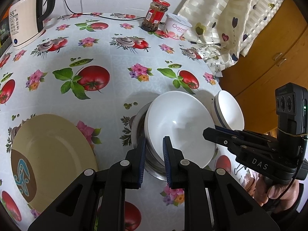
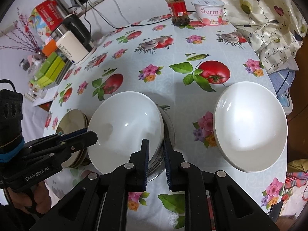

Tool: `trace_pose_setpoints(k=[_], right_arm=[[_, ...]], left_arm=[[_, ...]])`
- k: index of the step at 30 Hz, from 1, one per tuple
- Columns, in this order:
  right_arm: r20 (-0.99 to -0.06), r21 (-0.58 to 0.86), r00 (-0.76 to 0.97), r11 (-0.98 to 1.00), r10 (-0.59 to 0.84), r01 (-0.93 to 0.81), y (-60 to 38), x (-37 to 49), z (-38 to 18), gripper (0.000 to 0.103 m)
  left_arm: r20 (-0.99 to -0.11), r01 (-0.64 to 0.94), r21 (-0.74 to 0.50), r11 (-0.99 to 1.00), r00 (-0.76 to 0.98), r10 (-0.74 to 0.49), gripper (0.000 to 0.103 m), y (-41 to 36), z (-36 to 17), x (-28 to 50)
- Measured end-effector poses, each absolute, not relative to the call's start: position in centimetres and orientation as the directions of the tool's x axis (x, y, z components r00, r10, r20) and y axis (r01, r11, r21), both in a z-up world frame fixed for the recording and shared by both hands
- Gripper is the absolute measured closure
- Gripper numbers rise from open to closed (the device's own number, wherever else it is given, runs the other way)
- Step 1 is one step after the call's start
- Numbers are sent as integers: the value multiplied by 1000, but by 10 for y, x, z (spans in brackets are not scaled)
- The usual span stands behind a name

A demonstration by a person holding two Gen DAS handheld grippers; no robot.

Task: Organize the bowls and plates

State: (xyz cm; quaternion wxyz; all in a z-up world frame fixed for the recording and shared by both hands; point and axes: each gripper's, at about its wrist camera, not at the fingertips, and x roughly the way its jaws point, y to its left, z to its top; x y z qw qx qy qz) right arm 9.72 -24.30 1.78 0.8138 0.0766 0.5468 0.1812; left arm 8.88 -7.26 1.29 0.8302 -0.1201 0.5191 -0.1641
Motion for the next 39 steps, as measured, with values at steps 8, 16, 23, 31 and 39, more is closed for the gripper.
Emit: trace_pose_setpoints(k=[8,16,23,31,39], right_arm=[[-860,310,355,927,368,-210,-247,99,21,76],[-842,290,406,933,355,-214,-253,95,37,76],[-821,268,455,937,344,-224,-257,90,54,75],[-808,274,475,937,348,-219,-264,86,60,72],[-799,291,490,937,349,-193,-279,85,62,72]], left_arm=[[-812,148,-366,919,432,-393,85,-70,18,89],[-796,150,-349,925,474,-377,85,-65,29,88],[-778,167,-338,926,505,-375,85,-65,43,85],[-762,187,-324,927,528,-374,85,-72,54,81],[-760,200,-307,930,537,-366,85,-79,61,82]])
